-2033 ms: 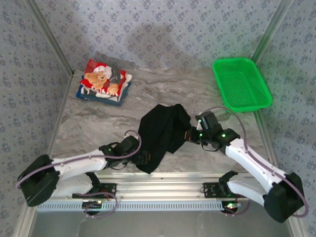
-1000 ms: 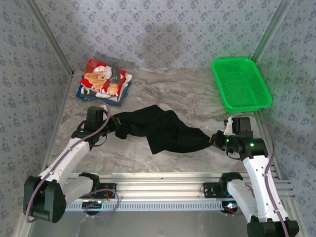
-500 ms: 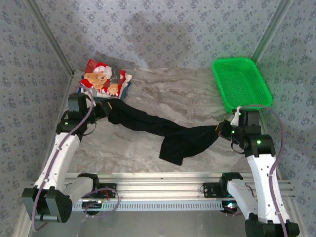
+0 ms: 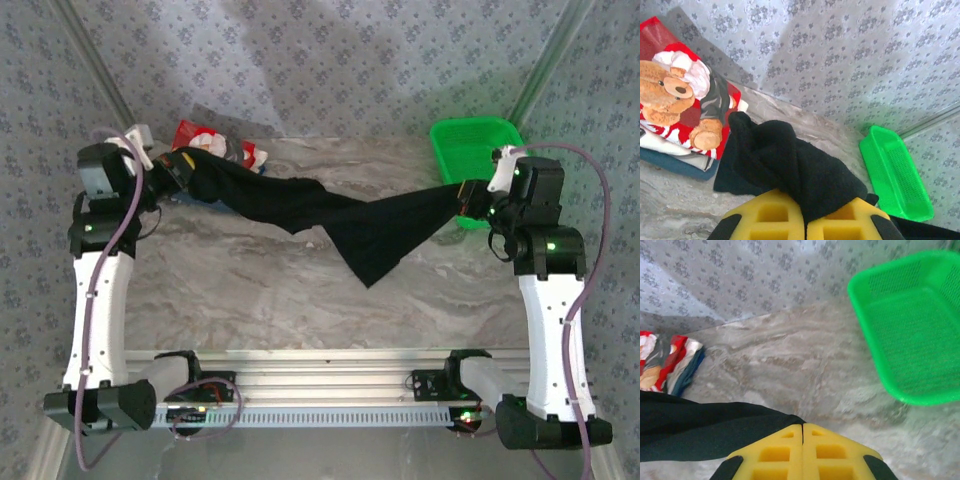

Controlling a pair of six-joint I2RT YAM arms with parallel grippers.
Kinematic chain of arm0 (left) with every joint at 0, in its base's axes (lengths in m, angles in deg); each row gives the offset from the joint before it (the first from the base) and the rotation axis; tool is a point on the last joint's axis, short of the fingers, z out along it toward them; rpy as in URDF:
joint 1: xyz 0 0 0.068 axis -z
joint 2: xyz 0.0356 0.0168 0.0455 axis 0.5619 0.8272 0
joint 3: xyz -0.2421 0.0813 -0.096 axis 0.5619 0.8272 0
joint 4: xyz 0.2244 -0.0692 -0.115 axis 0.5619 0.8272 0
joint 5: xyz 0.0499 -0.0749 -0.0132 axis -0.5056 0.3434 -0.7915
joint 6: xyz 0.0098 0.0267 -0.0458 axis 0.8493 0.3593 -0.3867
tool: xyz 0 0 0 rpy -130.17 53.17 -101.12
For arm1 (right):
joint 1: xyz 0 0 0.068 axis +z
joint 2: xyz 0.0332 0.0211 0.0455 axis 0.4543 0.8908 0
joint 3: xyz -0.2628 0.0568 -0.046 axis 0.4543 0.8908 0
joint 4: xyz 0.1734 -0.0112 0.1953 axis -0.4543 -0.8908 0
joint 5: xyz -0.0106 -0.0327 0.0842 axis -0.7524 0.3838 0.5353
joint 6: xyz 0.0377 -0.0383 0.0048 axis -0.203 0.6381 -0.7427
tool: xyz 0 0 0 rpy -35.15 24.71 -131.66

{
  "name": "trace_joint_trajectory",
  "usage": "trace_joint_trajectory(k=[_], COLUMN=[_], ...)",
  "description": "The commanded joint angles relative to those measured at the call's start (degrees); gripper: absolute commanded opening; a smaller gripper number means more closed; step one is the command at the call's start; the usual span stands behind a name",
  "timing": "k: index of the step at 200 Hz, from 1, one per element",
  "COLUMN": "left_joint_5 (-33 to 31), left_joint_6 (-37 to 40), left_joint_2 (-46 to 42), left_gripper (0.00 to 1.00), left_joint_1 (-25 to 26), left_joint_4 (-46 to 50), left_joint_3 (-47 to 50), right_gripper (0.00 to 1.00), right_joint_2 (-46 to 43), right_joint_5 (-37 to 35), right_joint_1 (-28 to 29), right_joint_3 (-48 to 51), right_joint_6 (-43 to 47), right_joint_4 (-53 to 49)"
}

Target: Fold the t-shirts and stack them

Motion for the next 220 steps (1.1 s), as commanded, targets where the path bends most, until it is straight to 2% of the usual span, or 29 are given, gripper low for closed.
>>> trace_joint_trajectory(k=[1, 43, 64, 81, 104, 137, 160, 184, 220], left_joint_5=[4.6, 9.0, 11.6, 12.8, 11.6, 8.4, 8.1, 6.4, 5.4], left_joint_6=[-0.2, -3.6, -6.9, -8.1, -6.9, -3.9, -2.6, -0.6, 1.6], left_joint_2=[1.0, 2.5, 4.1, 5.1, 3.8, 3.1, -0.1, -7.5, -16.3], left_gripper=[0.01, 0.01, 0.01, 0.01, 0.02, 0.02, 0.01, 0.02, 0.03], left_joint_1=[-2.8, -4.2, -5.2, -5.5, -5.5, -5.7, -5.7, -5.6, -5.6], left_joint_4=[0.3, -3.7, -6.6, -7.0, -7.2, -3.6, -1.8, 0.8, 7.7], left_joint_3=[-1.8, 0.1, -0.5, -0.8, 4.1, 12.1, 16.2, 18.7, 13.8], right_gripper=[0.00, 0.00, 0.00, 0.00, 0.00, 0.00, 0.00, 0.00, 0.00], right_joint_2=[-0.2, -4.5, -3.1, -2.0, -4.3, -11.3, -15.3, -20.8, -27.7], right_joint_5=[-5.0, -2.6, -4.5, -3.0, -2.5, -9.7, -17.1, -19.3, -17.3], right_joint_1=[0.0, 4.2, 6.7, 8.3, 12.7, 19.6, 22.7, 23.0, 23.0], right_joint_3=[-0.4, 8.3, 6.8, 6.3, 12.7, 30.0, 36.4, 38.9, 34.2], right_joint_6=[6.0, 13.6, 17.5, 18.8, 19.7, 15.0, 10.5, 9.1, 7.1], right_joint_4=[5.3, 22.7, 27.4, 29.0, 28.1, 28.3, 24.6, 21.6, 15.3])
